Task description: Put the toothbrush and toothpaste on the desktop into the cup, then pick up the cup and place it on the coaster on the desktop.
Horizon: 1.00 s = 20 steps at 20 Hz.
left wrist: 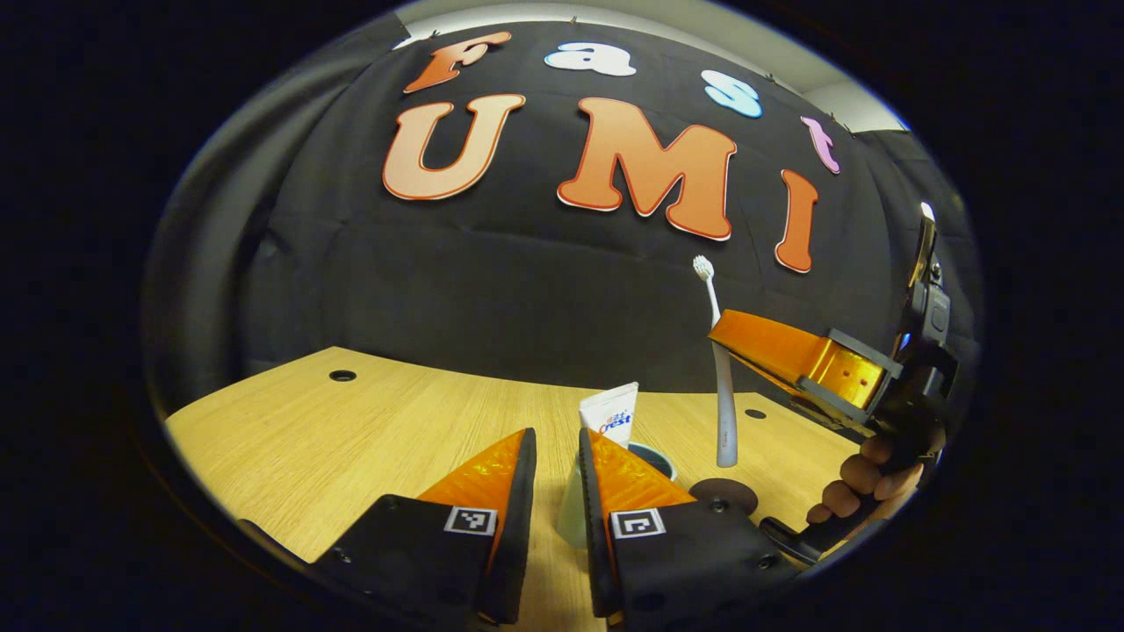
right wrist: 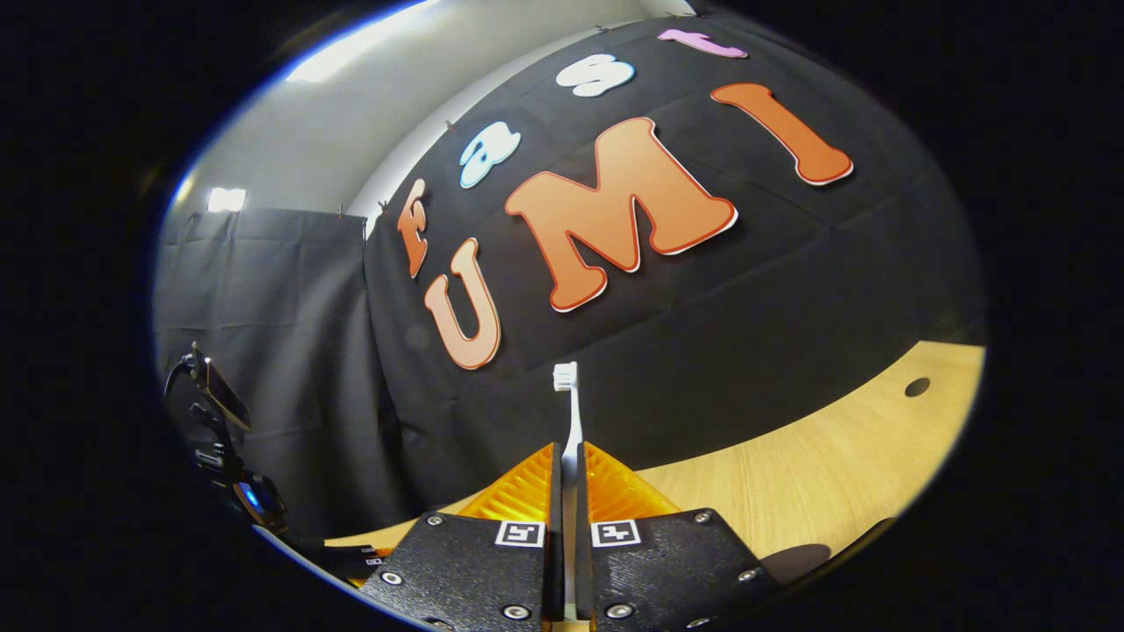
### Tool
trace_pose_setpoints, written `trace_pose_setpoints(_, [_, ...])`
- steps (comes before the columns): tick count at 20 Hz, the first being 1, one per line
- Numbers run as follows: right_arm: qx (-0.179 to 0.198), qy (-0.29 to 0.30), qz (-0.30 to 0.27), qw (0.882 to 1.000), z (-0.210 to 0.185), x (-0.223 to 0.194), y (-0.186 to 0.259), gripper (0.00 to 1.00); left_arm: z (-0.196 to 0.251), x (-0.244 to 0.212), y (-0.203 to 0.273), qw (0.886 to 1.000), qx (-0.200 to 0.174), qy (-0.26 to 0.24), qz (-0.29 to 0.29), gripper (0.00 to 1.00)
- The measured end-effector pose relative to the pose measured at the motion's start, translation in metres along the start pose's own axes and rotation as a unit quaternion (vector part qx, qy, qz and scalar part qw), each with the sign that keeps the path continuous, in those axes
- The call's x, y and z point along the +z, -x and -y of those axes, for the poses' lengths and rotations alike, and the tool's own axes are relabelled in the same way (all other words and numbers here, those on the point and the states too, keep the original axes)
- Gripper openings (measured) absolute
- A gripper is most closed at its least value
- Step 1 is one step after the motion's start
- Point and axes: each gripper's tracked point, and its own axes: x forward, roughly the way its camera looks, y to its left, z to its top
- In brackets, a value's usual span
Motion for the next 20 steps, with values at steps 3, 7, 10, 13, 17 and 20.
trace_pose_setpoints(3, [0.0, -0.013, 0.015, 1.0, 0.004, -0.006, -0.008, 0.05, -0.01, 0.003, 0.008, 1.0, 0.011, -0.009, 0.009, 0.34])
trace_pose_setpoints(7, [0.003, -0.026, 0.018, 0.999, 0.007, -0.027, -0.018, 0.05, -0.017, 0.0, 0.007, 1.0, 0.013, -0.005, 0.008, 0.34])
trace_pose_setpoints(10, [0.004, -0.019, 0.033, 0.999, 0.007, -0.03, -0.022, 0.05, -0.021, -0.005, 0.007, 1.0, 0.014, 0.0, 0.003, 0.34])
trace_pose_setpoints(13, [0.009, -0.008, 0.034, 0.999, 0.004, -0.035, -0.024, 0.05, -0.022, -0.008, 0.004, 1.0, 0.017, 0.0, 0.0, 0.34])
trace_pose_setpoints(17, [0.022, 0.01, 0.013, 1.0, 0.0, -0.046, -0.019, 0.07, -0.005, -0.01, 0.004, 1.0, -0.003, -0.002, -0.008, 0.34])
trace_pose_setpoints(20, [0.021, 0.04, -0.006, 0.999, 0.006, -0.053, -0.013, 0.07, 0.004, -0.009, 0.007, 1.0, -0.012, 0.0, -0.015, 0.38])
